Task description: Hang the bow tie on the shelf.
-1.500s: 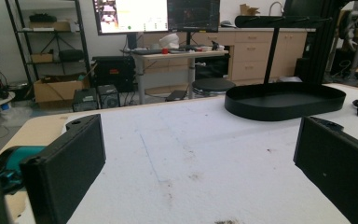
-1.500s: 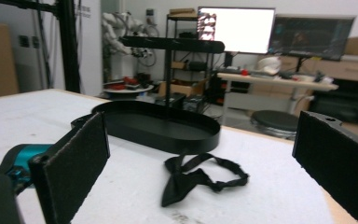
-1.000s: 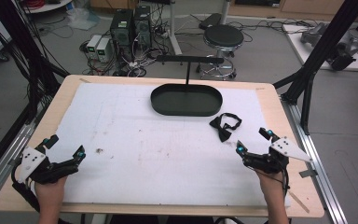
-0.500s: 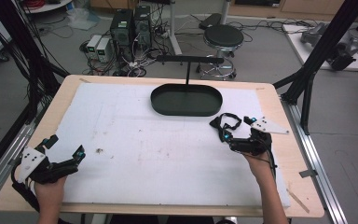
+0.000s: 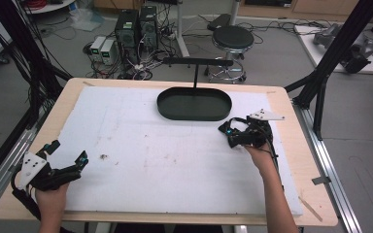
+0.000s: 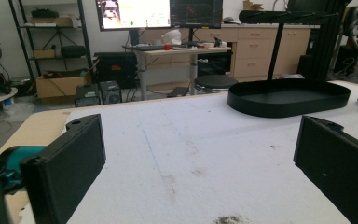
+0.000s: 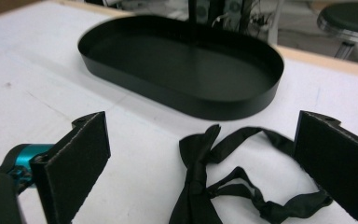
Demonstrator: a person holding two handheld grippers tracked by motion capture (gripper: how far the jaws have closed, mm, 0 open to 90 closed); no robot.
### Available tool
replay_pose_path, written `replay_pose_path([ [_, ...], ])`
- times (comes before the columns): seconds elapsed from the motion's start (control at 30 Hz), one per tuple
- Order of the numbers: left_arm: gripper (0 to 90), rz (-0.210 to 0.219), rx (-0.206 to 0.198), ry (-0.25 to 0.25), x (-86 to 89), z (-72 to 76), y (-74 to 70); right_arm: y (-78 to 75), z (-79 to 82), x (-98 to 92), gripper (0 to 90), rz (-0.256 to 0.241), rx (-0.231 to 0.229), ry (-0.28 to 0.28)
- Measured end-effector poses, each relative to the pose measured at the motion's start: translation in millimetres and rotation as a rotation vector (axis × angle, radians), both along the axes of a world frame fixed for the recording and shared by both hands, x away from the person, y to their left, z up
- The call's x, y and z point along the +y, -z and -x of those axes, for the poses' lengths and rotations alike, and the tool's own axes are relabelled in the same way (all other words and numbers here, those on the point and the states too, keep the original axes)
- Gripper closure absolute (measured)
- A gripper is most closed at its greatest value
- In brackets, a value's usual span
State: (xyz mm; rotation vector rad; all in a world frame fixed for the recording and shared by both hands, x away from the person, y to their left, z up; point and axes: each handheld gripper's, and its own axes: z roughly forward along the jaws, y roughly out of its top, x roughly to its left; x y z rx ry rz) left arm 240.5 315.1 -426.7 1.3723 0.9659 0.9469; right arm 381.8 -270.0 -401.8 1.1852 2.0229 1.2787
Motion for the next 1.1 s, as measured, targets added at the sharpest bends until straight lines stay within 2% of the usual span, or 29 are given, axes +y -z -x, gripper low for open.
replay_pose_path([
  [0.03, 2.5, -0.001, 0.001, 0.001, 0.2, -0.1, 0.0, 4.4, -4.4, 3.9, 5.0, 0.029, 0.023, -0.006],
  [0.07, 2.5, -0.001, 0.001, 0.001, 0.2, -0.3, 0.2, 4.4, -4.4, 3.9, 5.0, 0.029, 0.023, -0.006],
  [0.1, 2.5, -0.003, 0.003, -0.001, 0.7, -0.1, 0.1, 7.3, -7.5, 8.8, 5.1, 0.063, 0.040, -0.007],
  [0.3, 2.5, 0.003, 0.000, -0.005, 2.5, 0.6, -0.2, 14.8, -14.0, 16.0, 6.6, 0.093, 0.086, -0.012],
  [0.33, 2.5, 0.006, -0.001, -0.007, 2.9, 0.7, -0.2, 18.0, -17.5, 17.1, 13.9, 0.100, 0.108, -0.009],
  [0.37, 2.5, 0.006, -0.001, -0.007, 2.9, 0.7, -0.2, 18.0, -17.5, 17.1, 13.9, 0.100, 0.108, -0.009],
  [0.4, 2.5, 0.007, -0.001, -0.007, 3.2, 0.6, -0.2, 19.8, -19.7, 16.9, 20.9, 0.111, 0.114, -0.020],
  [0.57, 2.5, 0.011, -0.001, -0.013, 5.4, 1.1, -0.2, 26.2, -23.9, 18.6, 24.8, 0.160, 0.149, -0.011],
  [0.63, 2.5, 0.015, -0.001, -0.013, 5.8, 1.3, -0.1, 28.9, -25.3, 18.5, 27.8, 0.168, 0.158, -0.003],
  [0.7, 2.5, 0.015, 0.000, -0.014, 5.9, 1.5, -0.1, 30.4, -26.3, 19.3, 34.6, 0.168, 0.160, -0.007],
  [0.8, 2.5, 0.017, -0.002, -0.014, 6.2, 1.5, 0.0, 32.0, -27.0, 21.3, 37.8, 0.179, 0.159, -0.010],
  [0.9, 2.5, 0.017, 0.000, -0.016, 7.2, 1.9, -0.1, 36.3, -28.6, 23.7, 46.0, 0.189, 0.184, -0.010],
  [0.93, 2.5, 0.017, 0.000, -0.016, 7.2, 1.9, -0.1, 36.3, -28.6, 23.7, 46.0, 0.189, 0.184, -0.010],
  [1.1, 2.5, 0.017, 0.001, -0.017, 8.6, 2.2, 0.4, 38.7, -30.0, 21.4, 57.8, 0.176, 0.211, 0.031],
])
